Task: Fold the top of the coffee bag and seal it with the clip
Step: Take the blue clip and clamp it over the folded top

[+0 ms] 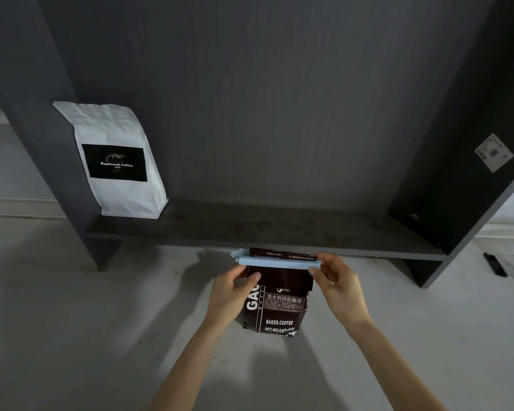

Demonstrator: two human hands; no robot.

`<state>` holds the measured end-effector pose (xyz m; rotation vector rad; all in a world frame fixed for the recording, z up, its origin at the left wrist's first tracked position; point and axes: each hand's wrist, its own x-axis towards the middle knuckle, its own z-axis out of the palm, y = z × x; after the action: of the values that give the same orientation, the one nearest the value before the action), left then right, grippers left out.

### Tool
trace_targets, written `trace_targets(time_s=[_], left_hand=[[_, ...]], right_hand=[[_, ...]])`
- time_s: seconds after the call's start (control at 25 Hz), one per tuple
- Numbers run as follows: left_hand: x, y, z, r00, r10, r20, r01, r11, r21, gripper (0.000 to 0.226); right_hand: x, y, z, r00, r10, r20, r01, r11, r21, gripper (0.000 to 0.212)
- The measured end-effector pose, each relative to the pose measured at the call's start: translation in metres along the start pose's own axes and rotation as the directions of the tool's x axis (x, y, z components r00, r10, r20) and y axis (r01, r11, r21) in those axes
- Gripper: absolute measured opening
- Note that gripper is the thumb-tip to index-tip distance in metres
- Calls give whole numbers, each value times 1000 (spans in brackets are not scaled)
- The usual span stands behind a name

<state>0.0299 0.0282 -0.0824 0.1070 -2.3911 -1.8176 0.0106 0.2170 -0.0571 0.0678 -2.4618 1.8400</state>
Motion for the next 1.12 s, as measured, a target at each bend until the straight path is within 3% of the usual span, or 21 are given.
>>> trace_targets(time_s=[0.24,0.52,0.84,1.12], left_hand=[[-6,14,-1,1000,-13,-28,8,985,-171,23],[-6,19,-7,995,-62,-80,40,968,-249,5],[-5,14,-10,997,-63,-45,49,962,-268,6],[-3,9,-9,994,-29,-106,5,977,-214,7]], right_hand=[[-2,1,1,1000,-6,-7,7,999,35,31],[-1,8,2,999,-21,-25,23,998,63,32],[-4,6,2,1000,-20,-16,21,995,95,30],[-5,5,3,1000,-18,-20,20,991,131,27]])
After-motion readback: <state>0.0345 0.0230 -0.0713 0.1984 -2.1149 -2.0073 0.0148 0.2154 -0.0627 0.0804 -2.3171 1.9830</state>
